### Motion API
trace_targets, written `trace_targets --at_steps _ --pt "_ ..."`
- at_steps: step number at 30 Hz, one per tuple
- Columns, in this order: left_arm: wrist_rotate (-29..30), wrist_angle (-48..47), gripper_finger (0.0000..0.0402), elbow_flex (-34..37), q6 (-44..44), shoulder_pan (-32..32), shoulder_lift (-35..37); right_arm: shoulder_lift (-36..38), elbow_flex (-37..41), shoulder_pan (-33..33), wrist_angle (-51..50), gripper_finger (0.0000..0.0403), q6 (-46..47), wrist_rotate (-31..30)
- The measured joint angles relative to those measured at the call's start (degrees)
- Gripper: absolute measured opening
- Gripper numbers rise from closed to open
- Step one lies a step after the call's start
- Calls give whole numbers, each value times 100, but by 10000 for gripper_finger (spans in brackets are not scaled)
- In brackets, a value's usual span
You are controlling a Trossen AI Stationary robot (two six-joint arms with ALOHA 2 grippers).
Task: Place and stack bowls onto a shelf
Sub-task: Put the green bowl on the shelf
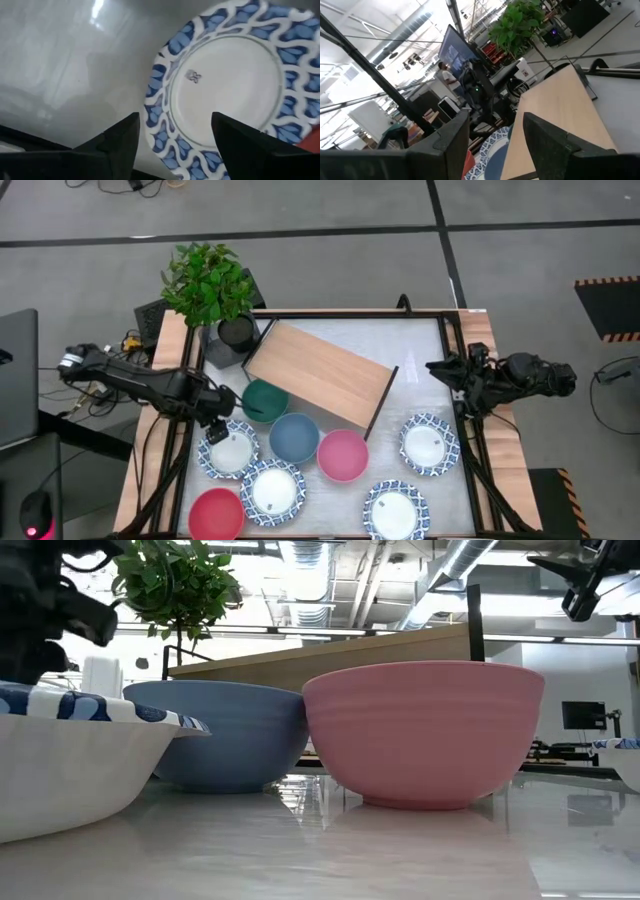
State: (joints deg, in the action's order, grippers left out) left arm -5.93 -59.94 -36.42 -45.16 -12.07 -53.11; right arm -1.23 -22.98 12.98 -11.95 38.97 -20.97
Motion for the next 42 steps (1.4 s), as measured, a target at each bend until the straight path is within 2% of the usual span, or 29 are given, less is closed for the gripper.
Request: trace_targets --at_steps 8,14,18,22,26,31,35,42 --pt "476 320 234 442 -468 -185 -53 0 0 0 -6 212 1 -2" --pt "198 456 234 262 -941 -221 -49 0 0 -1 -6 212 1 -4" --pt "455 770 233 -220 -244 -396 -47 0 0 -1 -43 212 -25 -12" --pt "1234 1029 233 -620 832 -572 -48 0 0 -1 -115 212 -34 -24" --pt "1858 1038 233 -658 1694 -606 -52 0 0 -1 -113 212 -43 -22" --pt "1960 1055 233 -658 2395 -589 -317 0 -2 -1 -117 212 -45 -22" --pt "1984 1206 233 -658 2809 -589 -791 0 -2 0 -148 212 -44 -22" --pt "2273 1418 233 -658 2973 -587 -1605 1 -2 0 -154 212 -44 -20"
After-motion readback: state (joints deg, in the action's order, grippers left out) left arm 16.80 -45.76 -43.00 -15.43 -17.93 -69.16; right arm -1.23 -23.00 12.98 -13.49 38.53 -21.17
